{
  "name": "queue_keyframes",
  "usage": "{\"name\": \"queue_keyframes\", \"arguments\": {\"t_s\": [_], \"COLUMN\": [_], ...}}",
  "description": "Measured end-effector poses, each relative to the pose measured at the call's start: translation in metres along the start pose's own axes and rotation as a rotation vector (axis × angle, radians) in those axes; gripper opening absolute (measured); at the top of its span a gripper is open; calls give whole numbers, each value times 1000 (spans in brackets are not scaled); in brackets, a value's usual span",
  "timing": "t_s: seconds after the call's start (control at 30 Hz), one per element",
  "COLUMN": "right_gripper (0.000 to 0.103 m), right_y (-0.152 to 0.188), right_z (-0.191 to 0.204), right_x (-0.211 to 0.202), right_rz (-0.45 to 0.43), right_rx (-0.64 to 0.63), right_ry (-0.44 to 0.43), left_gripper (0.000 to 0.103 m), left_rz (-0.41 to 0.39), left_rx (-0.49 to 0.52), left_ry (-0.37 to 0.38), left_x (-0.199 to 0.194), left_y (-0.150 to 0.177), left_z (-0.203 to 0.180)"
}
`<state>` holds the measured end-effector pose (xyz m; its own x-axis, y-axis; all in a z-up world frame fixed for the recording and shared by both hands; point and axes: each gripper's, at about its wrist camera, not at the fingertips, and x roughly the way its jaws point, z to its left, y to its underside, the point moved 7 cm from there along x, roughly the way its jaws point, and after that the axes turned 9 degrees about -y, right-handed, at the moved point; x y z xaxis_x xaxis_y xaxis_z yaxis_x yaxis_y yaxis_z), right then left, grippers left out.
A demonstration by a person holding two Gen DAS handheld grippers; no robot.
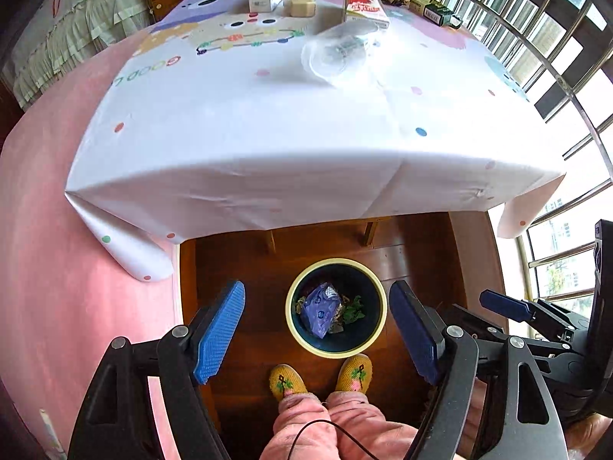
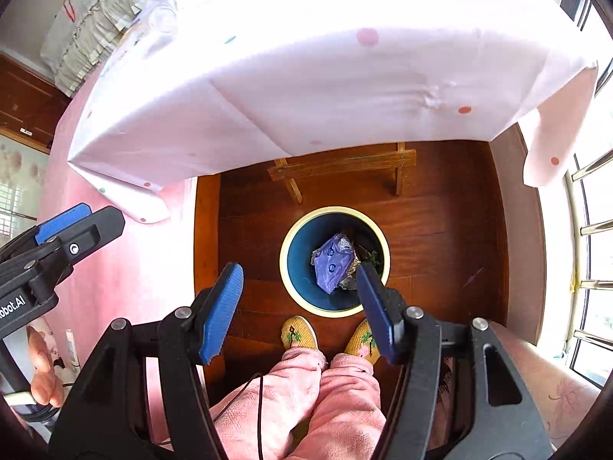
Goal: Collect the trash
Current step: 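Raise both empty tools back over the table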
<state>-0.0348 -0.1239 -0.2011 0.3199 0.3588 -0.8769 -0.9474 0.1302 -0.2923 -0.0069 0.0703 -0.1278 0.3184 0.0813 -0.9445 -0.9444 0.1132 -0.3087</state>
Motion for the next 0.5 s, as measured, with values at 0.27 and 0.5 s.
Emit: {"name": "queue_keyframes", "arguments": {"t_s": [0.27,0.5], "right_gripper": [59,59], "right_y": [-29,-55], "right_z": [36,49], "right_x": [-74,-120], "right_rz": [-93,-163], "right_rx": [-65,-128], "right_ry": [-57,-58], "left_gripper": [79,79], "left_rz": [-122,-238], "left_rx": [6,-12], "left_ry": [-45,-66], "left_x": [-94,-152], "left_y": [-47,-89], "left_z": [9,12]}}
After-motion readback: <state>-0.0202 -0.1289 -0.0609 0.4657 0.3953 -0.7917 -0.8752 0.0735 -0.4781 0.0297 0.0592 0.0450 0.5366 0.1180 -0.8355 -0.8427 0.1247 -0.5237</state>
